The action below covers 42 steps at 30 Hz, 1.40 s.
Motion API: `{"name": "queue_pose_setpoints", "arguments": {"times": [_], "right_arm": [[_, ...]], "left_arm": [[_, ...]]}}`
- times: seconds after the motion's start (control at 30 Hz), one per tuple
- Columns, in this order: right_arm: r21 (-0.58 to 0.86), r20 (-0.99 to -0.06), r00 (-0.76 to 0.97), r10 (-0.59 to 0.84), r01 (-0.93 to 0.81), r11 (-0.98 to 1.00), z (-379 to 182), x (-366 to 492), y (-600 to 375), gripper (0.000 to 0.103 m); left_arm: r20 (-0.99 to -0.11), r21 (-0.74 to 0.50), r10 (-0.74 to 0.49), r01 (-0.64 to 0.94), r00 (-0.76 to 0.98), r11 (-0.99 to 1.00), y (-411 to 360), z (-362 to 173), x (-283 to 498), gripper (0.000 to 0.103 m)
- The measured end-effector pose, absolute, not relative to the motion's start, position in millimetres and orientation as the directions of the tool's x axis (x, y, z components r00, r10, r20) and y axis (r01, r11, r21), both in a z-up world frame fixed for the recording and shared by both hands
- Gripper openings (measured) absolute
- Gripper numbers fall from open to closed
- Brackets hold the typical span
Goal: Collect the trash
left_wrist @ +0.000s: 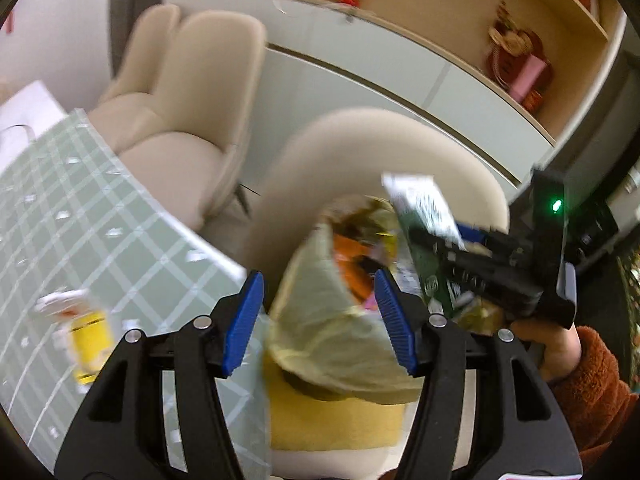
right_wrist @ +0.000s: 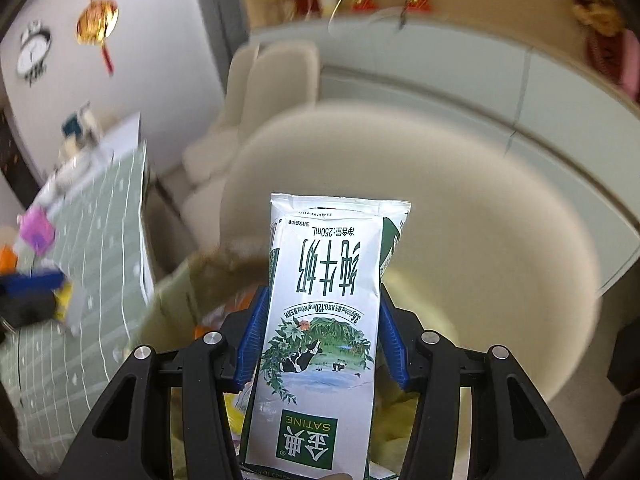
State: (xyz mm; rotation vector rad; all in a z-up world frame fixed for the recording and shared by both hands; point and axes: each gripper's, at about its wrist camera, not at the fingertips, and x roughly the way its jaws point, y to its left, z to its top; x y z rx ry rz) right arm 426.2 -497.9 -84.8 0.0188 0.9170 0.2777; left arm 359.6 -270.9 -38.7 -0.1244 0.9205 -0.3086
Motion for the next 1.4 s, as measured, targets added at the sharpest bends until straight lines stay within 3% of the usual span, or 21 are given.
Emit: {"name": "queue_pose_setpoints", "arguments": {"times": [0.1, 0.3, 0.53, 0.93, 1.1, 1.2, 1.4], "right_arm": [[0.131, -0.802, 0.541, 0.254, -0.256, 0.958, -95, 418, -488, 0.049], [0.123, -0.821, 0.516, 0.244, -0.259, 0.958, -104, 414, -486, 0.049], [0.075, -0.822, 0.525, 0.221, -0.285, 0.955, -103, 403, -473, 0.049], [0.080, -0.758, 0.637, 0.141, -0.124, 0.989, -73, 369, -489, 0.049], [0.084, -0.724, 0.676, 0.134, -0.106, 0.991, -58, 334, -484, 0.049], [0.107, -0.690, 0.709, 0.142, -0.093, 0.990, -42, 302, -480, 0.049], [0.164, -0.621, 0.762, 0.182, -0.101, 0.981, -10, 230, -454, 0.049]], "left_arm": [[-0.750, -0.199, -0.243, 0.140, 0.615, 0.970, -245, -36, 345, 0.055], [-0.761, -0.234, -0.192, 0.013, 0.620, 0.972, -207, -42, 325, 0.055], [-0.764, -0.223, -0.180, 0.008, 0.619, 0.975, -195, -39, 303, 0.055], [-0.740, -0.175, -0.137, 0.008, 0.658, 0.985, -173, -24, 262, 0.056], [-0.729, -0.172, -0.143, 0.023, 0.670, 0.985, -158, -18, 237, 0.064], [-0.711, -0.174, -0.156, 0.043, 0.686, 0.984, -150, -14, 218, 0.076], [-0.667, -0.141, -0.142, 0.063, 0.732, 0.988, -141, -7, 171, 0.080]]}}
